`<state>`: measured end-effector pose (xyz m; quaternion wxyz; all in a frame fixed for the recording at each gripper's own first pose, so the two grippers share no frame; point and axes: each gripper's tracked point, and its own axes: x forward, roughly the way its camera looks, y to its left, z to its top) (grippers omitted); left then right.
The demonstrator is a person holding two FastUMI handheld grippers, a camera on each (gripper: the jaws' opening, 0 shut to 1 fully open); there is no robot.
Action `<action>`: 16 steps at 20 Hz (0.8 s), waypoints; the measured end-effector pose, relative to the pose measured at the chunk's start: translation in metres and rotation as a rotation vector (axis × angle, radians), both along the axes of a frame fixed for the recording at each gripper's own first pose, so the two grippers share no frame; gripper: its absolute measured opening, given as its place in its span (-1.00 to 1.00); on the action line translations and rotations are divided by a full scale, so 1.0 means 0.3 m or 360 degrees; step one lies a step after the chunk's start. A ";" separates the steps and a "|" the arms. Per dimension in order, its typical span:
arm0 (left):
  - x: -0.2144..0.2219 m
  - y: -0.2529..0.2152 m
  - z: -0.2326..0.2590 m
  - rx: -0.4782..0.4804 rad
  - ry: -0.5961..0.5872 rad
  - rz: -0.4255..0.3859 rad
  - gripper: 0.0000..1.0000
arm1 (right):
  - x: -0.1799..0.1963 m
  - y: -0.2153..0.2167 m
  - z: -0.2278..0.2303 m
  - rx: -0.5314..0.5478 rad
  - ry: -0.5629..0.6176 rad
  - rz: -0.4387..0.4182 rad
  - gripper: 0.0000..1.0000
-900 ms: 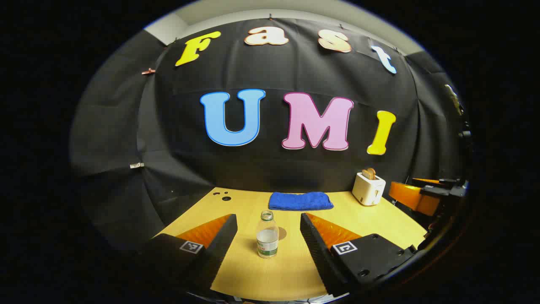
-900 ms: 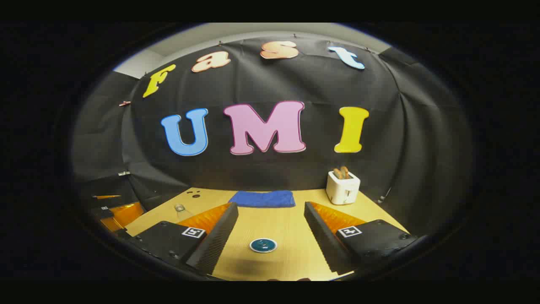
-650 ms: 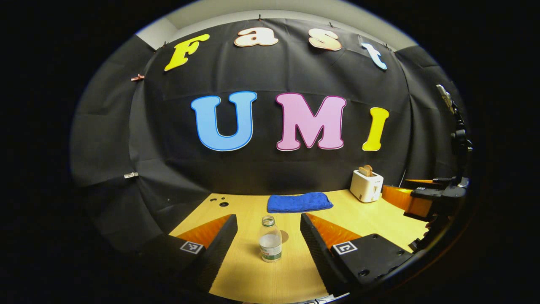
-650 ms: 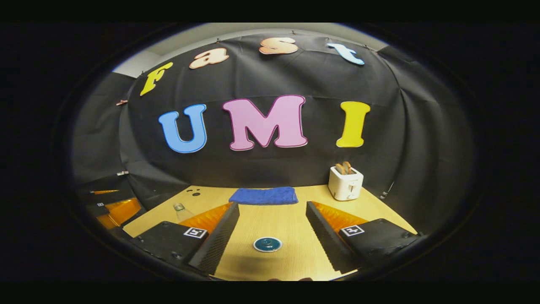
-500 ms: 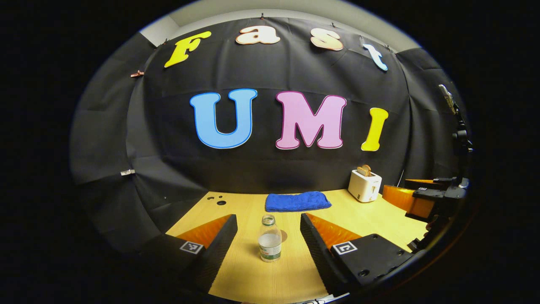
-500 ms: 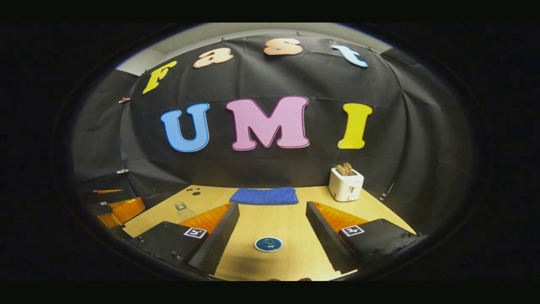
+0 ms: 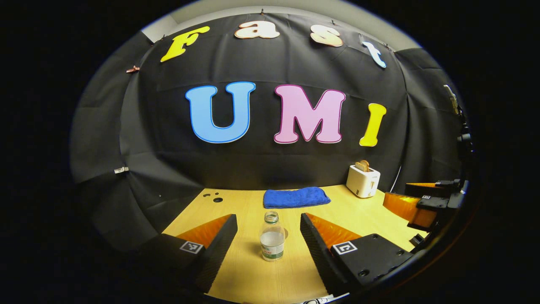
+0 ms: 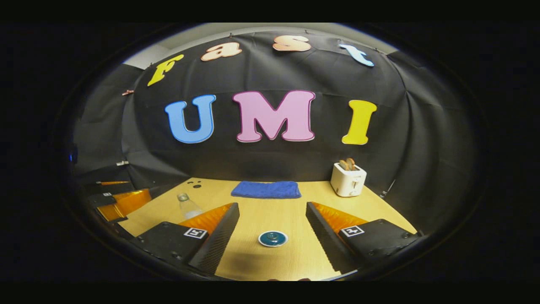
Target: Open the teacup lid with one hand, grasp the water bottle and pour water into the teacup with the other hand; after pouring, place the water bottle on the coaster and then close the teacup lid.
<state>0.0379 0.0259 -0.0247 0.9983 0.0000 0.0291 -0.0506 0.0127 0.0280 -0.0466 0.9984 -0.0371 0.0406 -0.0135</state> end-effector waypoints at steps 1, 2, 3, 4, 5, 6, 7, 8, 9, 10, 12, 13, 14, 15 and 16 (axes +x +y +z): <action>0.003 0.002 -0.017 -0.0018 0.0028 -0.0006 0.92 | 0.029 0.001 -0.033 0.0018 0.0023 0.0008 0.96; 0.003 0.003 -0.033 -0.0044 0.0047 -0.0020 0.91 | 0.058 0.014 -0.051 0.0030 0.0038 0.0011 0.97; 0.009 0.005 -0.046 -0.0060 0.0061 -0.0029 0.91 | 0.088 0.010 -0.072 0.0031 0.0050 0.0001 0.97; 0.017 0.014 -0.072 -0.0053 0.0076 -0.0023 0.91 | 0.116 0.007 -0.101 0.0026 0.0061 -0.0008 0.97; 0.031 0.024 -0.102 -0.0035 0.0093 -0.0011 0.91 | 0.140 0.004 -0.128 0.0021 0.0068 -0.0013 0.97; 0.041 0.029 -0.136 -0.0017 0.0109 -0.0003 0.91 | 0.161 0.004 -0.155 0.0017 0.0069 -0.0012 0.97; 0.054 0.032 -0.168 -0.0001 0.0128 0.0000 0.91 | 0.184 0.008 -0.185 0.0004 0.0067 -0.0004 0.97; 0.069 0.036 -0.209 0.0010 0.0147 0.0002 0.91 | 0.205 0.010 -0.223 -0.0020 0.0070 -0.0001 0.97; 0.088 0.035 -0.245 0.0015 0.0168 -0.0001 0.91 | 0.226 0.009 -0.265 -0.0044 0.0079 -0.0002 0.96; 0.103 0.033 -0.288 0.0016 0.0182 -0.0009 0.91 | 0.248 0.003 -0.310 -0.0057 0.0089 -0.0003 0.96; 0.138 0.024 -0.360 0.0026 0.0200 -0.0028 0.92 | 0.297 0.002 -0.415 -0.0093 0.0078 -0.0003 0.97; 0.160 0.023 -0.402 0.0040 0.0209 -0.0042 0.92 | 0.313 -0.006 -0.455 -0.0106 0.0080 -0.0013 0.97; 0.169 0.024 -0.432 0.0047 0.0214 -0.0050 0.91 | 0.335 -0.013 -0.492 -0.0091 0.0089 -0.0019 0.97; 0.176 0.031 -0.454 0.0050 0.0221 -0.0052 0.92 | 0.354 -0.021 -0.522 -0.0068 0.0098 -0.0033 0.97; 0.181 0.038 -0.475 0.0051 0.0225 -0.0043 0.91 | 0.369 -0.045 -0.548 -0.0053 0.0106 -0.0064 0.97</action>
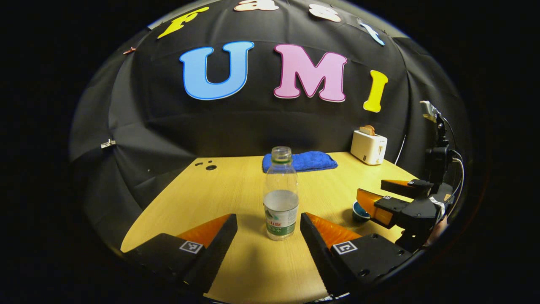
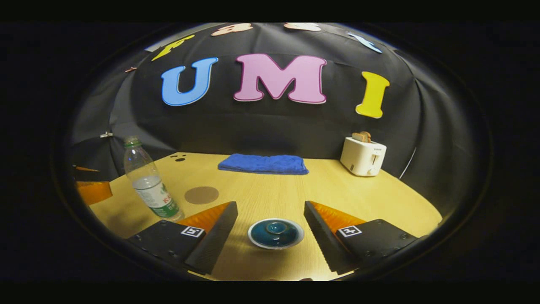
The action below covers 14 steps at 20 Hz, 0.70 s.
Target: Open the teacup lid with one hand, grasp the water bottle and pour water into the teacup with the other hand; after pouring, place the water bottle on the coaster and then close the teacup lid.
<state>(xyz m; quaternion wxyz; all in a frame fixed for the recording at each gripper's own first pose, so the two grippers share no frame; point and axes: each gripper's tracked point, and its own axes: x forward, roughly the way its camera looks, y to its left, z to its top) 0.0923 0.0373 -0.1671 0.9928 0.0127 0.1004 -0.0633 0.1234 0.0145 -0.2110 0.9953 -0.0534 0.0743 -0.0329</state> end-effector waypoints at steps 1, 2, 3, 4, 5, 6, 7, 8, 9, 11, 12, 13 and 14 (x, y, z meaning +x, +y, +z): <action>0.005 0.008 -0.026 -0.0013 0.0019 0.0016 0.92 | 0.011 -0.031 -0.024 0.0016 0.0011 -0.0040 0.97; 0.004 0.010 -0.046 -0.0046 0.0040 0.0023 0.92 | 0.021 -0.056 -0.040 0.0051 0.0013 -0.0060 0.97; 0.000 0.006 -0.058 -0.0089 0.0055 0.0027 0.92 | 0.024 -0.072 -0.044 0.0092 0.0014 -0.0074 0.96; -0.001 0.001 -0.066 -0.0131 0.0064 0.0029 0.92 | 0.023 -0.074 -0.046 0.0110 0.0015 -0.0067 0.96; -0.005 -0.007 -0.076 -0.0157 0.0068 0.0025 0.92 | 0.029 -0.073 -0.045 0.0098 0.0015 -0.0056 0.96; -0.006 -0.017 -0.084 -0.0151 0.0069 0.0014 0.92 | 0.031 -0.078 -0.048 0.0072 0.0021 -0.0054 0.94; -0.007 -0.023 -0.100 -0.0096 0.0063 0.0005 0.92 | 0.033 -0.077 -0.057 0.0074 0.0044 -0.0043 0.89; -0.010 -0.016 -0.112 -0.0055 0.0061 0.0015 0.92 | 0.027 -0.065 -0.063 0.0081 0.0052 -0.0034 0.77; -0.009 -0.017 -0.116 -0.0048 0.0069 0.0015 0.92 | 0.028 -0.060 -0.065 0.0070 0.0049 -0.0030 0.60; -0.009 -0.045 -0.123 -0.0081 0.0096 -0.0009 0.92 | 0.035 -0.045 -0.074 0.0037 0.0057 -0.0010 0.42; -0.006 -0.049 -0.126 -0.0088 0.0102 -0.0007 0.92 | 0.034 -0.032 -0.079 0.0034 0.0066 0.0005 0.39; -0.002 -0.051 -0.122 -0.0092 0.0101 -0.0003 0.92 | 0.035 -0.023 -0.086 0.0033 0.0076 0.0018 0.39; 0.003 -0.055 -0.120 -0.0097 0.0095 0.0000 0.92 | 0.032 -0.013 -0.092 0.0031 0.0089 0.0030 0.39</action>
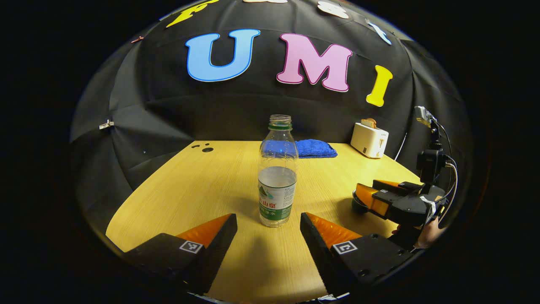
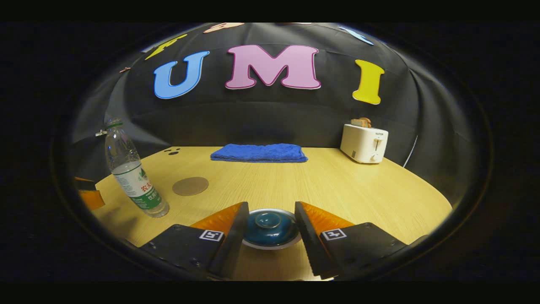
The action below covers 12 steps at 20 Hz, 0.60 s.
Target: Open the teacup lid with one hand, grasp the water bottle and pour water into the teacup with the other hand; after pouring, place the water bottle on the coaster and then close the teacup lid.
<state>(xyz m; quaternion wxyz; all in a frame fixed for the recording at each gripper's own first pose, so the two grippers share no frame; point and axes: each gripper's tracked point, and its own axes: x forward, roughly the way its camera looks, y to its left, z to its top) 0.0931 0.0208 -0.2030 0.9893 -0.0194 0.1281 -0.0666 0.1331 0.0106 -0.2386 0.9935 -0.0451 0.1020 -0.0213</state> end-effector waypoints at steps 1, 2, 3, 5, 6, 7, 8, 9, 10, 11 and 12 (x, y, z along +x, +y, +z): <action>0.002 0.003 0.002 -0.0002 -0.0006 0.0005 0.92 | -0.004 0.000 0.004 -0.0011 0.0000 -0.0004 0.38; 0.004 0.009 -0.001 -0.0001 -0.0004 0.0012 0.92 | -0.002 0.002 0.007 -0.0021 -0.0005 0.0001 0.25; 0.004 0.012 -0.006 -0.0001 0.0004 0.0012 0.92 | -0.001 0.003 0.007 -0.0025 -0.0003 0.0004 0.25; 0.002 0.011 -0.007 0.0001 0.0007 0.0014 0.91 | 0.003 0.000 0.011 -0.0017 0.0002 0.0006 0.12; 0.002 0.013 -0.008 0.0006 0.0004 0.0012 0.91 | 0.000 0.003 0.012 -0.0012 0.0011 0.0009 0.02; 0.003 0.016 -0.007 0.0018 -0.0001 0.0009 0.92 | 0.002 0.002 0.016 -0.0011 0.0009 0.0009 0.00; 0.003 0.017 -0.011 0.0038 -0.0008 0.0002 0.92 | 0.001 0.002 0.022 -0.0002 0.0010 0.0009 -0.14; 0.010 0.013 -0.017 0.0067 -0.0018 -0.0024 0.92 | -0.005 0.002 0.018 0.0009 0.0025 0.0011 -0.39; 0.006 -0.001 -0.036 0.0119 -0.0019 -0.0069 0.92 | 0.002 0.002 0.017 0.0020 0.0024 0.0012 -0.43; 0.008 0.005 -0.049 0.0197 -0.0030 -0.0073 0.91 | 0.005 0.001 0.018 0.0030 0.0027 0.0015 -0.34; 0.027 0.007 -0.051 0.0254 -0.0046 -0.0074 0.92 | 0.004 0.003 0.020 0.0037 0.0033 0.0020 -0.27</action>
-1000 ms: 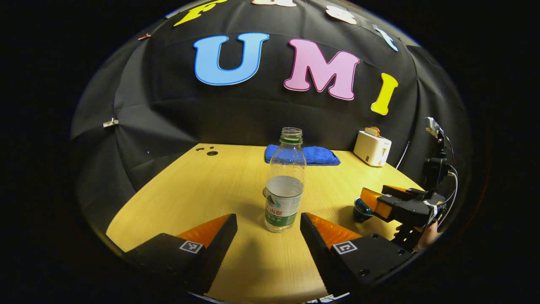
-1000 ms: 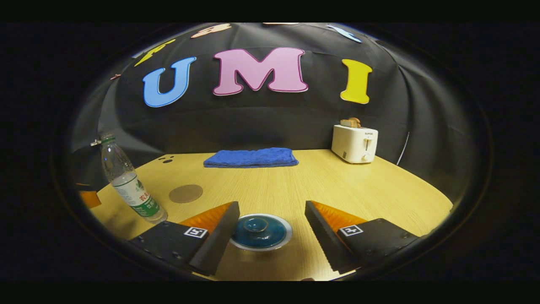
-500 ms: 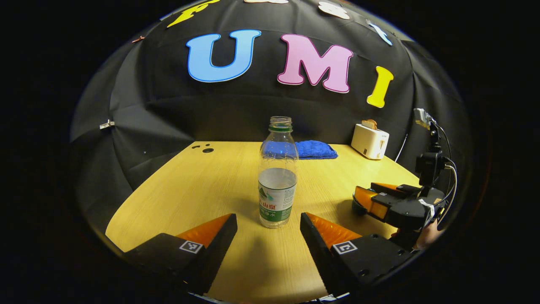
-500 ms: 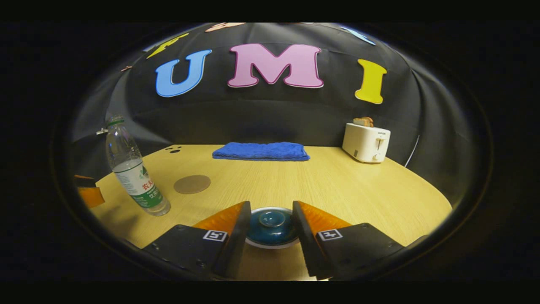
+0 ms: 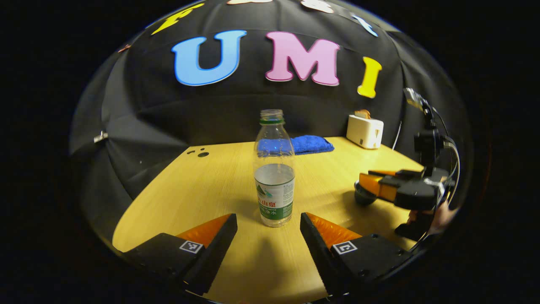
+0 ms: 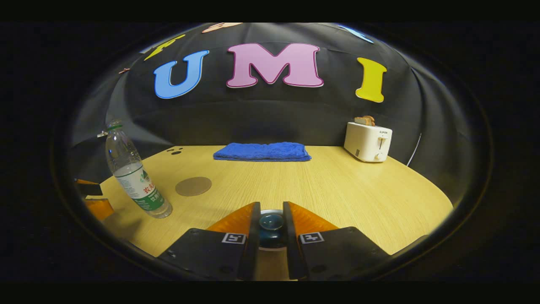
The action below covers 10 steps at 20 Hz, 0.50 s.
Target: Open the teacup lid with one hand, grasp the water bottle and pour water into the teacup with the other hand; after pouring, place the water bottle on the coaster and then close the teacup lid.
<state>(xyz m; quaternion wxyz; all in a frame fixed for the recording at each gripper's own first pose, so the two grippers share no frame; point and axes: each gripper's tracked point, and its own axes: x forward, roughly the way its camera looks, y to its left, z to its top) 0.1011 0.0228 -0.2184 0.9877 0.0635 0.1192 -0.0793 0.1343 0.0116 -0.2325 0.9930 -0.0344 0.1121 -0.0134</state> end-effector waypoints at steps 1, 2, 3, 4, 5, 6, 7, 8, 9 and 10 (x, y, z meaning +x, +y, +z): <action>0.001 -0.003 0.002 0.0018 -0.0014 -0.0014 0.91 | -0.002 0.000 0.002 0.0000 0.0004 0.0005 -0.27; 0.007 -0.008 0.006 0.0006 -0.0019 -0.0025 0.91 | -0.003 0.002 -0.001 -0.0001 0.0019 0.0014 -0.53; 0.015 -0.012 0.007 -0.0025 -0.0014 -0.0029 0.91 | -0.001 0.003 0.000 -0.0008 0.0025 0.0020 -0.50; 0.029 -0.022 0.001 -0.0062 0.0001 -0.0035 0.91 | -0.006 0.004 -0.002 -0.0009 0.0039 0.0025 -0.47; 0.050 -0.033 0.007 -0.0094 0.0003 -0.0046 0.92 | -0.004 0.003 -0.001 -0.0004 0.0055 0.0032 -0.48; 0.079 -0.049 0.015 -0.0115 -0.0011 -0.0059 0.92 | -0.009 0.001 0.010 -0.0002 0.0055 0.0032 -0.48; 0.098 -0.057 0.023 -0.0121 -0.0029 -0.0068 0.92 | -0.008 -0.005 0.024 -0.0007 0.0047 0.0030 -0.48; 0.118 -0.062 0.014 -0.0124 -0.0032 -0.0075 0.92 | -0.008 -0.010 0.039 -0.0013 0.0036 0.0025 -0.58; 0.140 -0.065 0.004 -0.0127 -0.0029 -0.0084 0.92 | -0.008 -0.019 0.055 -0.0014 0.0026 0.0020 -0.48; 0.161 -0.068 0.000 -0.0121 -0.0036 -0.0094 0.92 | -0.013 -0.021 0.069 -0.0006 0.0021 0.0018 -0.39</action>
